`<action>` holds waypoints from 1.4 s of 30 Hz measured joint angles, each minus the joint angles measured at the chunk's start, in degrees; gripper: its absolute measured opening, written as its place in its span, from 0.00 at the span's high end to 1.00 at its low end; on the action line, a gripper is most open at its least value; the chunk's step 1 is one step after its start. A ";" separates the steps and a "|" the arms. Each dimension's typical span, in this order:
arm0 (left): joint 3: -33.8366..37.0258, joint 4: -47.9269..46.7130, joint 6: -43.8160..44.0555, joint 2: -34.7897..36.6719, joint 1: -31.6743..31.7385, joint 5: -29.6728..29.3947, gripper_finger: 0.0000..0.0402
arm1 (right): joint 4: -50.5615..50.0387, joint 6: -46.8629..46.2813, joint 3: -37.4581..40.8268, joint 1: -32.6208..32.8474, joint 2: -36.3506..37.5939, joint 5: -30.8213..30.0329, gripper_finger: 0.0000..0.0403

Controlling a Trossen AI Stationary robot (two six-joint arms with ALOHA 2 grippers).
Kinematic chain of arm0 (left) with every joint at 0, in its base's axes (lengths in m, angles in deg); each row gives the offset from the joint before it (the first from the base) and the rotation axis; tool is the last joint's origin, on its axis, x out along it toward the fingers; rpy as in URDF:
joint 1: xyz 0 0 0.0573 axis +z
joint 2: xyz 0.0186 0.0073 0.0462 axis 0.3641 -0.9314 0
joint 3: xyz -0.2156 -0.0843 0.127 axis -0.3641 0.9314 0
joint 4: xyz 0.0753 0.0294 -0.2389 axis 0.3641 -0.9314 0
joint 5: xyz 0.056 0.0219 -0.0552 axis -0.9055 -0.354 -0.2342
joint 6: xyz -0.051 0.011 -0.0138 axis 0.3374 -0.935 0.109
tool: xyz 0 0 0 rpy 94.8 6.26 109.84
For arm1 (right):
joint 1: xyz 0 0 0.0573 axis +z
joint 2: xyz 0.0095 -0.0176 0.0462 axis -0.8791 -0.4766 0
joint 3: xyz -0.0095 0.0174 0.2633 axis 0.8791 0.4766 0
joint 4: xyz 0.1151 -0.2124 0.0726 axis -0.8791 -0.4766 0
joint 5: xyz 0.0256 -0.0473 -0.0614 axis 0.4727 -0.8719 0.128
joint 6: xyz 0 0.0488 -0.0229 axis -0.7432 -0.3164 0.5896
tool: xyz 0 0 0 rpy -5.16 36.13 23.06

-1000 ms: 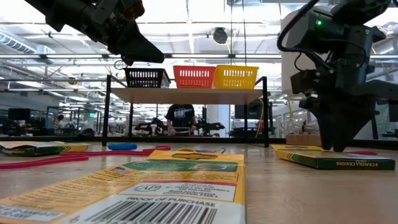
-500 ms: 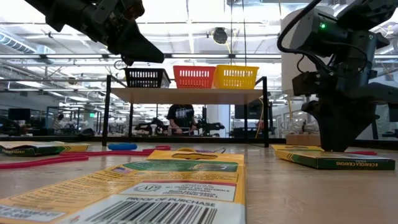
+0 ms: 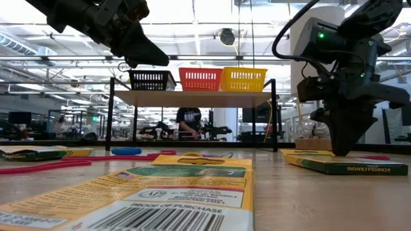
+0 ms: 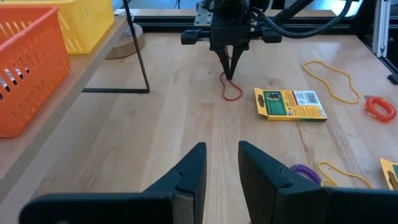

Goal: Pick & Place Office Desk Supplies
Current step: Put the red rubberband into the black bin on the shelf

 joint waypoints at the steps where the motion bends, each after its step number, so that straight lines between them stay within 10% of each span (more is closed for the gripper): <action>1: 0.00 0.00 -0.04 0.00 0.00 0.00 0.80 | 0.29 0.12 -0.02 0.00 0.01 0.25 1.00; 27: 0.04 -0.37 -0.30 -0.02 -0.01 -0.52 0.80 | -4.24 11.14 -11.13 0.59 10.82 -5.19 1.00; 42: 0.04 -0.26 -0.30 -0.02 0.00 -0.52 0.80 | 20.42 23.91 -11.26 -0.22 19.91 -8.18 1.00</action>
